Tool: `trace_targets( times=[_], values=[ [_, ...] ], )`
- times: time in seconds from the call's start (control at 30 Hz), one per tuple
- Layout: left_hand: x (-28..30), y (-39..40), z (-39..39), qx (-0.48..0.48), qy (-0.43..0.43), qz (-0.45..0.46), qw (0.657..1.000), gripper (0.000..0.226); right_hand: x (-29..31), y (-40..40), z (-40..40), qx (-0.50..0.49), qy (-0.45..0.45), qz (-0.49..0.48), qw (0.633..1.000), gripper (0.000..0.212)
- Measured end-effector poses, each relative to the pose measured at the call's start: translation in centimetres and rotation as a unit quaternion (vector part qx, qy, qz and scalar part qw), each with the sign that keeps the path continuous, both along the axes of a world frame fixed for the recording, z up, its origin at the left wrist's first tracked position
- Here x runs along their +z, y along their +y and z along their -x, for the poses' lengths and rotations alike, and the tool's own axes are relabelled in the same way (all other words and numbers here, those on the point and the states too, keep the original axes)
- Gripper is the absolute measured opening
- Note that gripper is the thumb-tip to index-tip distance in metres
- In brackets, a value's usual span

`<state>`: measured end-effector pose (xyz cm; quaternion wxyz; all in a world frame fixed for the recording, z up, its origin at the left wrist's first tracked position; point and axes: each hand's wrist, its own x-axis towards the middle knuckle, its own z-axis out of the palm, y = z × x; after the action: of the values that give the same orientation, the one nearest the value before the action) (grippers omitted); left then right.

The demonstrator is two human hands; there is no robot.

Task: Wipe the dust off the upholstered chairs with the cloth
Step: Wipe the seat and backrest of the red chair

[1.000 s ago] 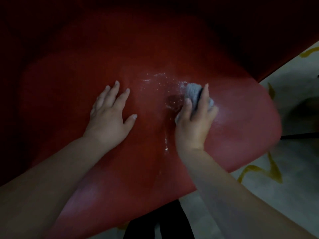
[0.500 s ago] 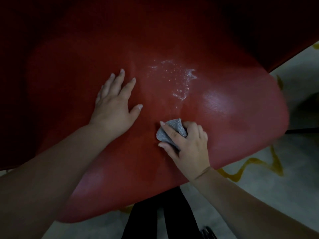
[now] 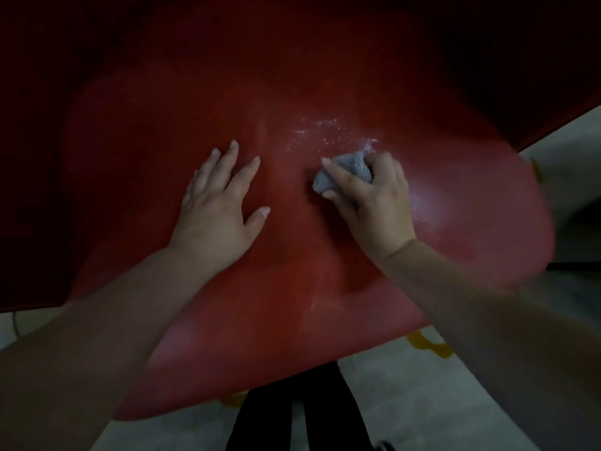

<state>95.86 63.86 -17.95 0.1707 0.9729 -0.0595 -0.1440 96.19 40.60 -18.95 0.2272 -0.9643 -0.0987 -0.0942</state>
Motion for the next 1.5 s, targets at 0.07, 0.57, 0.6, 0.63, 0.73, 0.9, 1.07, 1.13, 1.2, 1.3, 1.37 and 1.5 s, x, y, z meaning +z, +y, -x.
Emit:
trace_targets(
  times=[0.07, 0.57, 0.6, 0.63, 0.73, 0.9, 1.07, 1.13, 1.2, 1.3, 1.37, 1.5],
  values=[
    [0.1, 0.0, -0.1, 0.004, 0.005, 0.001, 1.000, 0.071, 0.3, 0.1, 1.2, 0.058, -0.023, -0.001, 0.998, 0.038],
    [0.1, -0.2, 0.3, 0.007, 0.012, -0.006, 1.000, 0.071, 0.4, 0.5, 1.0, 0.036, -0.013, 0.038, 0.999, 0.034],
    [0.2, -0.2, 0.3, 0.009, 0.012, -0.005, 1.000, 0.071, 0.5, 0.7, 1.5, 0.054, -0.026, 0.025, 0.998, 0.035],
    [0.2, -0.2, 0.3, 0.012, 0.011, -0.004, 1.000, 0.071, 0.6, 0.8, 2.5, 0.081, -0.038, 0.018, 0.996, 0.035],
    [0.3, -0.5, 0.8, 0.022, 0.013, -0.002, 1.000, 0.072, 0.3, 1.0, 7.0, 0.190, -0.019, 0.044, 0.981, 0.036],
    [0.4, -0.3, 1.2, 0.030, 0.010, -0.001, 1.000, 0.071, -0.7, 0.6, 4.7, 0.050, 0.017, 0.051, 0.997, 0.040],
    [0.5, 0.4, 1.1, 0.031, 0.012, -0.004, 0.999, 0.070, -0.1, 0.4, 1.1, -0.082, -0.004, -0.093, 0.992, 0.039],
    [0.5, 0.5, 0.8, 0.032, 0.008, -0.003, 0.999, 0.069, 0.4, -1.3, -1.1, -0.163, -0.012, -0.110, 0.980, 0.043],
    [0.4, 0.3, 0.6, 0.033, 0.003, 0.000, 0.999, 0.069, 0.6, -2.6, -3.6, -0.248, 0.029, -0.088, 0.964, 0.050],
    [0.1, 0.1, 0.6, 0.037, -0.003, 0.005, 0.999, 0.069, 0.1, -1.5, -4.8, -0.260, 0.106, -0.014, 0.960, 0.059],
    [-0.1, 0.0, 0.6, 0.041, -0.004, 0.003, 0.999, 0.069, -0.1, 0.5, -4.4, -0.218, 0.121, -0.018, 0.968, 0.057],
    [-0.1, 0.0, 0.7, 0.039, -0.012, 0.007, 0.999, 0.070, 0.3, 2.8, -3.7, -0.114, 0.105, -0.085, 0.984, 0.050]
  ],
)
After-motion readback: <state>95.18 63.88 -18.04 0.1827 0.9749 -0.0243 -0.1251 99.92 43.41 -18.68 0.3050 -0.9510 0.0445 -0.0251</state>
